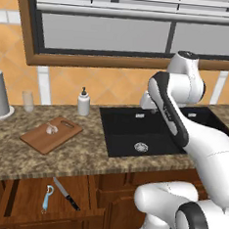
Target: Place the appropriate cutting tool for cutting the garlic skin on the cutting board.
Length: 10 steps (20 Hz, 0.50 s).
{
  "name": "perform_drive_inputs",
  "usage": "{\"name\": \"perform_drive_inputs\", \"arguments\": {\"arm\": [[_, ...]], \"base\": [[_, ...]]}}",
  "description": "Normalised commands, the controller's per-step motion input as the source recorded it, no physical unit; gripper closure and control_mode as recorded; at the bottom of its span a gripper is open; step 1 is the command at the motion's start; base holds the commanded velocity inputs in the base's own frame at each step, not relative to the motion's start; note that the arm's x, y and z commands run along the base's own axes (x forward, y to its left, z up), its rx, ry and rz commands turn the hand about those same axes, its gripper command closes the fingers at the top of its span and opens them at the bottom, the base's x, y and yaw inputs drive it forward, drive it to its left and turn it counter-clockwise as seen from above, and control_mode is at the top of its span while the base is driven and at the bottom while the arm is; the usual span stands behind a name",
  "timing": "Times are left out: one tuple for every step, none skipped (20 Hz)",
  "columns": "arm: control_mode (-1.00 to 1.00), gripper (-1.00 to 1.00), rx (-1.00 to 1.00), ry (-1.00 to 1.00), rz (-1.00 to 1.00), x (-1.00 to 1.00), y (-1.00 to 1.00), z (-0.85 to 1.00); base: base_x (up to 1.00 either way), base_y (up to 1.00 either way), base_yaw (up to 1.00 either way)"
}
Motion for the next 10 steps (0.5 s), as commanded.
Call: {"name": "perform_drive_inputs", "arguments": {"arm": [[-1.00,-1.00,0.00,0.00,0.00,-0.16,0.01,0.00],[-1.00,-1.00,0.00,-0.16,0.00,-0.62,0.00,0.00],[-1.00,-1.00,0.00,0.00,0.00,-0.56,0.00,-0.08],[-1.00,-1.00,0.00,0.01,0.00,-0.85,0.24,-0.29],[-1.00,-1.00,0.00,0.09,0.01,-0.78,0.49,-0.43],[-1.00,-1.00,-0.04,0.08,0.00,-0.89,1.00,-0.41],[-1.00,-1.00,-0.17,0.10,0.00,-0.84,1.00,-0.49],[-1.00,-1.00,-0.22,0.12,0.00,-0.77,1.00,-0.55],[-1.00,-1.00,-0.22,0.17,0.00,-0.76,1.00,-0.47],[-1.00,-1.00,-0.22,0.21,0.00,-0.66,1.00,-0.43]], "base": [[0.00,0.00,0.00],[0.00,0.00,0.00],[0.00,0.00,0.00],[0.00,0.00,0.00],[0.00,0.00,0.00],[0.00,0.00,0.00],[0.00,0.00,0.00],[0.00,0.00,0.00],[0.00,0.00,0.00],[0.00,0.00,0.00]]}}
